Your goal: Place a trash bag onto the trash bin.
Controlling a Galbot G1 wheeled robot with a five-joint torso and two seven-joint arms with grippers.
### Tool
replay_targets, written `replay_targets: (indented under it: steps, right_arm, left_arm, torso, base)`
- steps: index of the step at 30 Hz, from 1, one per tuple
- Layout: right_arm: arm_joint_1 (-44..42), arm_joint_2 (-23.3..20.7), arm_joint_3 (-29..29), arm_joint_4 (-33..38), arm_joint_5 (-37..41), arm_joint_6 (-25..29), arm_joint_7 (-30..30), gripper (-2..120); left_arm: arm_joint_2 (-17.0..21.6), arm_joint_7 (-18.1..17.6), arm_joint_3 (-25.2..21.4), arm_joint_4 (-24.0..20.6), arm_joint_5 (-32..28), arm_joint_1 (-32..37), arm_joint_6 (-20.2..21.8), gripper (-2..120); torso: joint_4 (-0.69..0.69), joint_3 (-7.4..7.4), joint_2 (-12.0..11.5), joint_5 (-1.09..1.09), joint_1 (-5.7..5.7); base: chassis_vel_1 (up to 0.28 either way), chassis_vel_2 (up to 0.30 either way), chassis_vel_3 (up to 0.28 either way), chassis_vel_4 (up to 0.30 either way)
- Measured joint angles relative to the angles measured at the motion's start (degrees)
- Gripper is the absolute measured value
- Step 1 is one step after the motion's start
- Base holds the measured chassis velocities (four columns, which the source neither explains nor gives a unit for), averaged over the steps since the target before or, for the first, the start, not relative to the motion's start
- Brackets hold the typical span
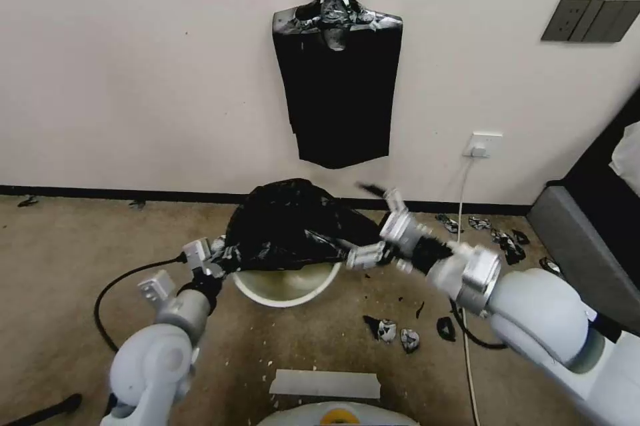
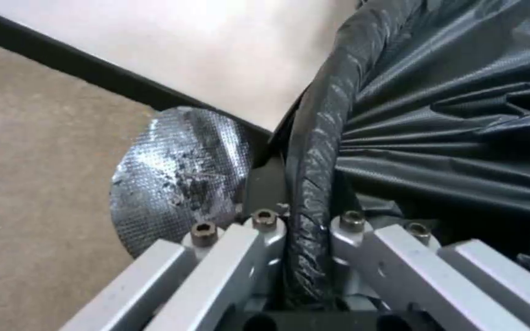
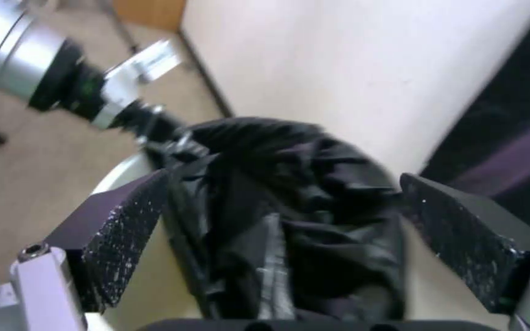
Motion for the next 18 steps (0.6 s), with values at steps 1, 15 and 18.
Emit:
replay_targets:
  steps: [1, 15, 18]
  right_arm:
    - [1.0, -0.1, -1.1, -0.3, 0.0, -0.4, 0.0, 100]
    - [10.7, 2.0, -13.0, -7.4, 3.9, -5.7, -0.4, 92]
    - [10.3, 2.0, -13.1, -7.7, 5.9, -6.1, -0.2, 77]
  left_arm:
    - [0.0, 0.1, 0.1, -0.1, 0.2, 0.1, 0.0, 3]
    - [-0.7, 1.3, 0.3, -1.8, 2.6, 1.5, 0.0, 3]
    - [-0.8, 1.4, 0.2, -1.8, 2.6, 1.6, 0.0, 3]
  torso:
    - [0.0, 0.0, 0.0, 0.0, 0.0]
    - [0.01, 0.0, 0.0, 0.01, 0.0]
    - [0.01, 0.0, 0.0, 0.01, 0.01]
  base:
    - [0.0, 0.0, 0.0, 0.0]
    - [0.0, 0.0, 0.0, 0.0]
    - [0.0, 0.0, 0.0, 0.0]
